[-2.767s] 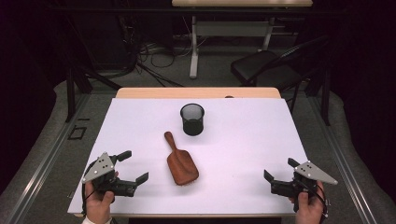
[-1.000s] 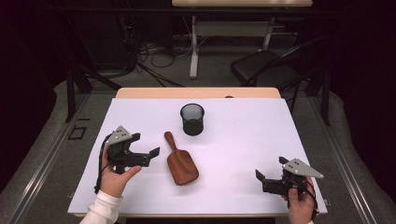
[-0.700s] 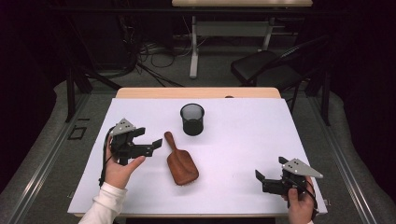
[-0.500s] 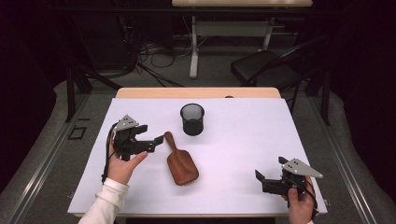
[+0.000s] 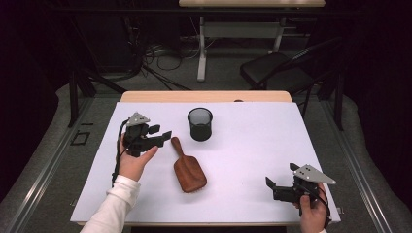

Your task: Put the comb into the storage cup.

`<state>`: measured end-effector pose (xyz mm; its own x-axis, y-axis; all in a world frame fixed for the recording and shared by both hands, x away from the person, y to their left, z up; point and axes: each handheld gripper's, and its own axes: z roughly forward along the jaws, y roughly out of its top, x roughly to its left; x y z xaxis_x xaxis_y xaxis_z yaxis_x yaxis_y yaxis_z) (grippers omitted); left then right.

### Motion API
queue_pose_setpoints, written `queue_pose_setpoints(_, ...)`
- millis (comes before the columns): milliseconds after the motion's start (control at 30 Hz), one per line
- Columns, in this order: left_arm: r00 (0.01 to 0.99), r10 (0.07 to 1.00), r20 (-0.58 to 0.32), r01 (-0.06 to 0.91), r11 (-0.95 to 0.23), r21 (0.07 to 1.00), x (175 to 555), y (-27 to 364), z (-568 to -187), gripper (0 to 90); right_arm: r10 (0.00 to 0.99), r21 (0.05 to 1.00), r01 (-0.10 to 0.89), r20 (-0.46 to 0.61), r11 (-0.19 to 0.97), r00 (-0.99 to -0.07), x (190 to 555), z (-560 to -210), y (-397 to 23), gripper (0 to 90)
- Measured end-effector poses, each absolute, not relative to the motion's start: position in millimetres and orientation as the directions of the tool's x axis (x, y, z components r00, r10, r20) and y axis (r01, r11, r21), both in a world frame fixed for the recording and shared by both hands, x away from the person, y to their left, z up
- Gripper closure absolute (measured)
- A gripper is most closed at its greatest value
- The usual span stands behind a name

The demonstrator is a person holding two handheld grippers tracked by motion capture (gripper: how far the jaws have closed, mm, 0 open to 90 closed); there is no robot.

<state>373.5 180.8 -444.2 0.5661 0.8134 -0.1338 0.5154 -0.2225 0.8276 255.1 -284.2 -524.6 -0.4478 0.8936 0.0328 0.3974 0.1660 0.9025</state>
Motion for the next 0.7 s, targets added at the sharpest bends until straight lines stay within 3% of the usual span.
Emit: queue_pose_setpoints(700, 0.531, 0.837, -0.135, 0.596, -0.255, 0.762, 406, 164, -462, 50.3, 0.889, 0.896, 0.408, 0.035, 0.174, -0.456, 256, -525, -284, 0.0)
